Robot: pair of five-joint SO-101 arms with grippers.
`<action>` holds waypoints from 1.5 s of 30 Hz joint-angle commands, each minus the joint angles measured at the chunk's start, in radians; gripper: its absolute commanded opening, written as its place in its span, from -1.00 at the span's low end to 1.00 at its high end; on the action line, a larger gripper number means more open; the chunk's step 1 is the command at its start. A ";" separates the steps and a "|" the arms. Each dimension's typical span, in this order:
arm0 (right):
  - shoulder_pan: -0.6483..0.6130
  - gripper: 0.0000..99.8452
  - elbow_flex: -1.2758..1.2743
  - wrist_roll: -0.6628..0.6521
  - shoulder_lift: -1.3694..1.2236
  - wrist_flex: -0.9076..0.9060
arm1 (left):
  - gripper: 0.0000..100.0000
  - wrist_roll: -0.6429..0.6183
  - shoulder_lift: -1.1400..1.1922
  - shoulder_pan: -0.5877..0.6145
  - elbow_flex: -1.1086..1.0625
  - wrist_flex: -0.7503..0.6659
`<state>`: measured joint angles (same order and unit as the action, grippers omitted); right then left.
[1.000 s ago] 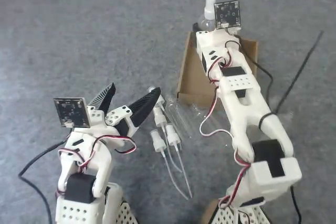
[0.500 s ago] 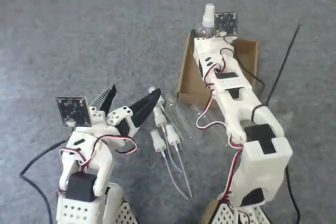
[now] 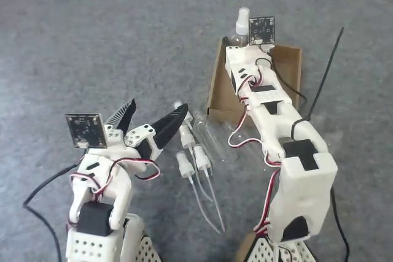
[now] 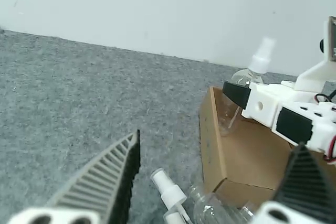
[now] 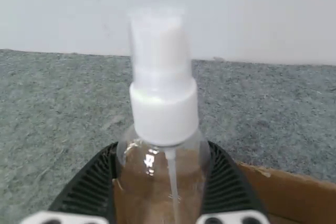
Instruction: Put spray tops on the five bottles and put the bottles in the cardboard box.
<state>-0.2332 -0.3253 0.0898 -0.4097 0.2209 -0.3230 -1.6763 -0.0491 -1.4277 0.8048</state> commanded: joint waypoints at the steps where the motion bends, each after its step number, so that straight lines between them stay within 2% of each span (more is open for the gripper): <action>1: 0.007 -0.99 0.060 0.009 0.028 0.021 | -0.19 0.006 -0.011 0.000 0.007 -0.018; 7: 0.007 -0.99 0.058 0.002 0.028 0.021 | -0.19 0.006 -0.011 0.002 0.007 -0.018; 11: 0.005 -0.99 0.057 -0.060 0.027 0.021 | -0.19 0.006 -0.011 0.002 0.007 -0.018; 27: -0.008 -0.98 0.057 -0.061 -0.005 0.022 | -0.19 0.006 -0.011 0.005 0.008 -0.017; 33: -0.016 -0.73 0.055 -0.063 -0.008 0.019 | -0.19 0.006 -0.011 0.005 0.008 -0.017; 45: -0.016 -0.71 0.055 -0.066 -0.005 0.019 | -0.19 0.006 -0.011 0.005 0.008 -0.017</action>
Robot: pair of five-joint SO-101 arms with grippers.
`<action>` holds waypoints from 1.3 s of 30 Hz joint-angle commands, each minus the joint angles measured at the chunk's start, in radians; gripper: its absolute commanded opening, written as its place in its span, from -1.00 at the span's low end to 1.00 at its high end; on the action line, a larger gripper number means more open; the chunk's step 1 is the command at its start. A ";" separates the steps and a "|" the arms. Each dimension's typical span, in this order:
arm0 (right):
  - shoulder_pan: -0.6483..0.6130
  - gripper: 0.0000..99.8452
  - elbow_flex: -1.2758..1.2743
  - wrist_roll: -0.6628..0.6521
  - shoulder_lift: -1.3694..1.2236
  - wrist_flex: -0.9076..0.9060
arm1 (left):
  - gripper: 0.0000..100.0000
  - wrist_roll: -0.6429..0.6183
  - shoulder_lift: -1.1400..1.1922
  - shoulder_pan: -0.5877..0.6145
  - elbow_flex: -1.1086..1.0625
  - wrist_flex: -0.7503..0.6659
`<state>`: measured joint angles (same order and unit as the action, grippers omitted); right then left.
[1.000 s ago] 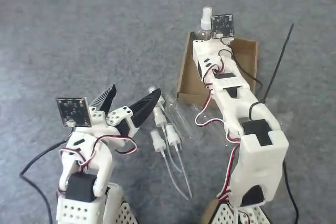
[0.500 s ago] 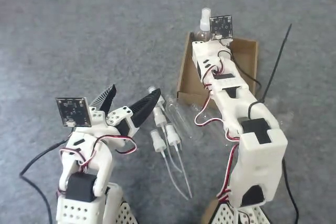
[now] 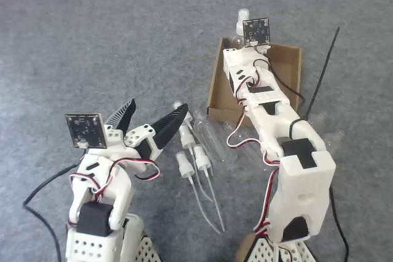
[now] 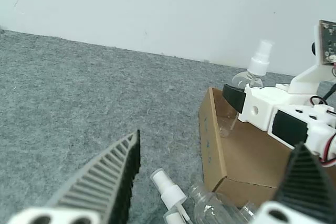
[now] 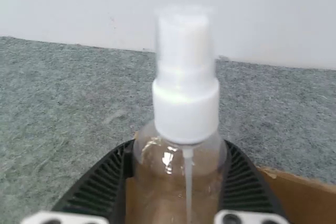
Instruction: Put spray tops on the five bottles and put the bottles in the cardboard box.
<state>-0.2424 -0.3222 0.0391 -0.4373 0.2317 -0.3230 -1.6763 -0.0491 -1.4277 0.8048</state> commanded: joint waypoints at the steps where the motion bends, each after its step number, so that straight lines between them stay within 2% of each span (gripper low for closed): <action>1: -0.008 -0.71 0.052 -0.017 0.022 0.008 | -0.19 0.006 -0.011 0.005 0.008 -0.017; 5: -0.008 -0.69 0.052 -0.014 0.022 0.008 | -0.19 0.006 -0.011 0.005 0.008 -0.017; 11: -0.008 -0.49 0.052 -0.017 0.022 0.008 | -0.19 0.006 -0.011 0.005 0.008 -0.017; 39: -0.013 -0.49 0.063 -0.011 0.113 0.008 | -0.19 0.006 -0.011 0.006 0.008 -0.017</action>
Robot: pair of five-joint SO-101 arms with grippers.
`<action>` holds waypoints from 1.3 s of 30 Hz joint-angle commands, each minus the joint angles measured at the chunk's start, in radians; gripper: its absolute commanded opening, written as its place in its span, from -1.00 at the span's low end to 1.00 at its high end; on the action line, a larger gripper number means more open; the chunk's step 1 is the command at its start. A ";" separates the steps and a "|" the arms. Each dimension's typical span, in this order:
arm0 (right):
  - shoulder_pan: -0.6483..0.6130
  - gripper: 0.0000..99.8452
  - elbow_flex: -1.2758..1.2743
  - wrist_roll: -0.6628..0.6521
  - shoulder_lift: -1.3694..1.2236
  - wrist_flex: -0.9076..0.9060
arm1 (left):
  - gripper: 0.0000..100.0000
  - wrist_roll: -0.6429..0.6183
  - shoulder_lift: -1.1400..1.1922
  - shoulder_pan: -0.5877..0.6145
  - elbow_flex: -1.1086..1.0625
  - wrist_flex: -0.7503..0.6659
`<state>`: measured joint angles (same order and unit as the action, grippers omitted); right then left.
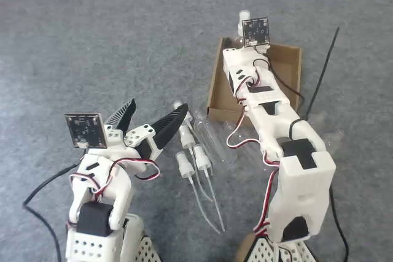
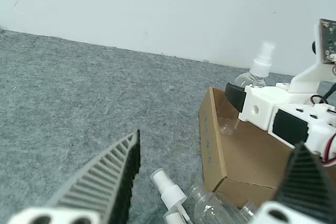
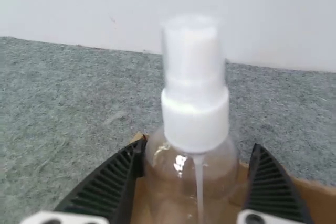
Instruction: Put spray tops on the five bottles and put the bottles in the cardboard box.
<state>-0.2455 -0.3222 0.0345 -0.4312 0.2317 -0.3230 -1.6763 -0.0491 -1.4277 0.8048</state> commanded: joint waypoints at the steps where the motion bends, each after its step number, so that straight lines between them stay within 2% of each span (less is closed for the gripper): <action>1: -0.010 -0.49 0.063 -0.006 0.107 0.008 | -0.19 0.006 -0.011 0.006 0.008 -0.017; 12: -0.010 -0.49 0.101 -0.006 0.114 0.001 | -0.19 0.006 -0.011 0.006 0.008 -0.017; 22: -0.004 -0.49 0.258 -0.008 0.271 -0.237 | -0.19 0.006 -0.011 0.005 0.008 -0.017; 28: -0.002 -0.49 0.358 -0.011 0.395 -0.498 | -0.19 0.006 -0.011 0.005 0.008 -0.017; 39: 0.045 -0.49 0.354 -0.014 0.713 -1.050 | -0.19 0.006 -0.011 0.006 0.008 -0.017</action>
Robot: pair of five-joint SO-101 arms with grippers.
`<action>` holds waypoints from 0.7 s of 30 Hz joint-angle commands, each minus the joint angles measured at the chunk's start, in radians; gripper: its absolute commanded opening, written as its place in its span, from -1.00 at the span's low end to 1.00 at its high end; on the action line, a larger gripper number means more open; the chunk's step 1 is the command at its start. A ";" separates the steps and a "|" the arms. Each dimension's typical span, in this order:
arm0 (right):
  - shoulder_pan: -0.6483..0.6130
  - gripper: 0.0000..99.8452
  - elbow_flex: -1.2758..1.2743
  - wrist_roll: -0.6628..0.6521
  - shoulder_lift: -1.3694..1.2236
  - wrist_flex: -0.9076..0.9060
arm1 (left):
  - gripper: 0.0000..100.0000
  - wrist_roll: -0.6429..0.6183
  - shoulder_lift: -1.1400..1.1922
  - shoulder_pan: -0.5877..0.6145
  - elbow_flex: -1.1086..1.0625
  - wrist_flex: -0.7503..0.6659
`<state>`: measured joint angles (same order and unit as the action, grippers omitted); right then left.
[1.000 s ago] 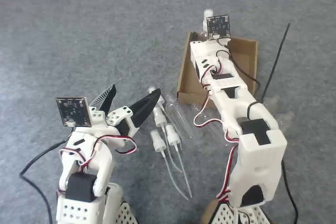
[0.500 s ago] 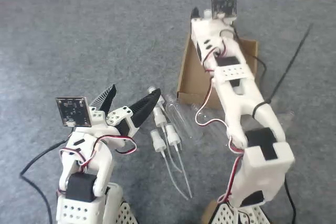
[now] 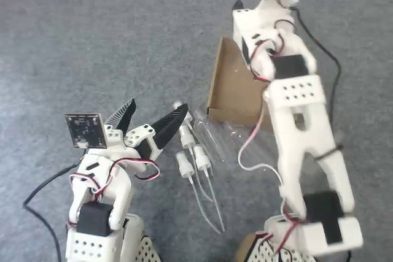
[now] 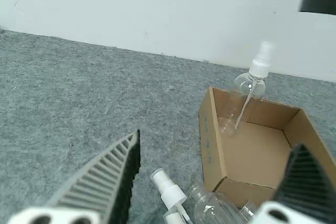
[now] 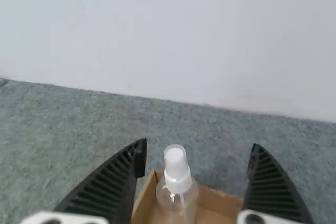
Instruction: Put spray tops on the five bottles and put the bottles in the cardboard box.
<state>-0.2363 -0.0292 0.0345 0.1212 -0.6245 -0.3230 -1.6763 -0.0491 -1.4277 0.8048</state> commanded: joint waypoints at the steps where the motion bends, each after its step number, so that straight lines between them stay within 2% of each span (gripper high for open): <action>1: 0.051 -0.49 0.061 -0.014 0.183 -0.259 | -0.19 0.006 -0.011 0.006 0.008 -0.017; 6: 0.168 -0.49 0.061 -0.014 0.275 -0.582 | -0.19 0.006 -0.011 0.006 0.008 -0.017; 10: 0.314 -0.49 0.061 -0.003 0.303 -0.730 | -0.19 0.006 -0.011 0.006 0.008 -0.017; 13: 0.410 -0.49 0.031 0.057 0.292 -0.835 | -0.19 0.006 -0.009 0.006 0.008 -0.017; 16: 0.473 -0.49 -0.069 0.100 0.272 -0.858 | -0.19 0.006 -0.008 0.003 0.008 -0.017; 21: 0.521 -0.49 -0.308 0.199 0.240 -0.716 | -0.19 0.006 -0.006 0.003 0.008 -0.017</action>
<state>0.2501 -0.1995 0.1527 0.3698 -1.4454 -0.3230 -1.6763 -0.0491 -1.4277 0.8048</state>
